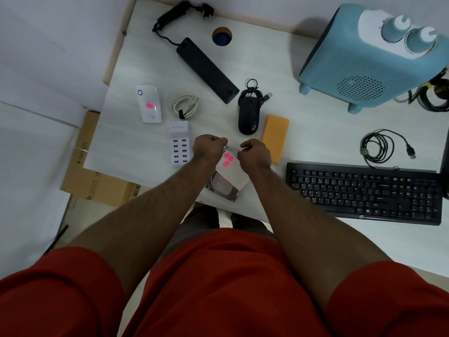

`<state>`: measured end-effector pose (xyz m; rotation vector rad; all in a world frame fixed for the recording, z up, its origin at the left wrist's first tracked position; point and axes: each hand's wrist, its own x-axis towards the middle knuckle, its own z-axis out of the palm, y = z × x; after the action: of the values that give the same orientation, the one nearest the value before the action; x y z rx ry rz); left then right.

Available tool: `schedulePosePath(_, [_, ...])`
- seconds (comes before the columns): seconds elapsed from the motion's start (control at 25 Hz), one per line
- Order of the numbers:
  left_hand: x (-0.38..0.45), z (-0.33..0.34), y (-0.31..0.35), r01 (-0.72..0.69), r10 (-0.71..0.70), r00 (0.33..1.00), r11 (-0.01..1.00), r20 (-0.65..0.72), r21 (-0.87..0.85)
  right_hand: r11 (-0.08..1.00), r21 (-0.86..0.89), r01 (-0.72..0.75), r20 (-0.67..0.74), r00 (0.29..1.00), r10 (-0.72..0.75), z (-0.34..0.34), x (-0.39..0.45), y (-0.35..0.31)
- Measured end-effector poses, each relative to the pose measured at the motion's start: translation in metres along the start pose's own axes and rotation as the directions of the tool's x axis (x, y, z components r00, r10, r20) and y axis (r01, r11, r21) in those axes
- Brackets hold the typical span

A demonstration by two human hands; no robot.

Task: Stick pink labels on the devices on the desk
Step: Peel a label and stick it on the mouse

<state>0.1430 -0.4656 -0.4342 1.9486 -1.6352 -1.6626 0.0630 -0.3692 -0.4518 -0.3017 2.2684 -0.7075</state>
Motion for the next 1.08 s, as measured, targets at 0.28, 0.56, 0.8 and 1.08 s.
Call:
schedulePosePath(0.28, [0.010,0.010,0.014,-0.033,0.033,0.999,0.999,0.031,-0.008,0.993,0.111,0.049,-0.153,0.988,-0.032,-0.002,0.008,-0.011])
schedulePosePath(0.56, [0.042,0.020,0.038,-0.045,0.045,0.998,0.999,0.045,-0.010,0.990,0.124,0.062,-0.319,0.947,-0.020,0.002,0.049,-0.036])
schedulePosePath(0.8, [0.065,0.022,0.049,-0.038,0.038,0.999,0.999,0.035,-0.019,0.999,0.042,0.029,-0.326,0.945,-0.014,0.012,0.080,-0.053])
schedulePosePath(1.08, [0.063,0.018,0.064,-0.157,0.160,0.985,0.986,0.068,-0.050,0.349,0.925,-0.151,0.065,0.967,0.245,0.000,0.071,-0.060])
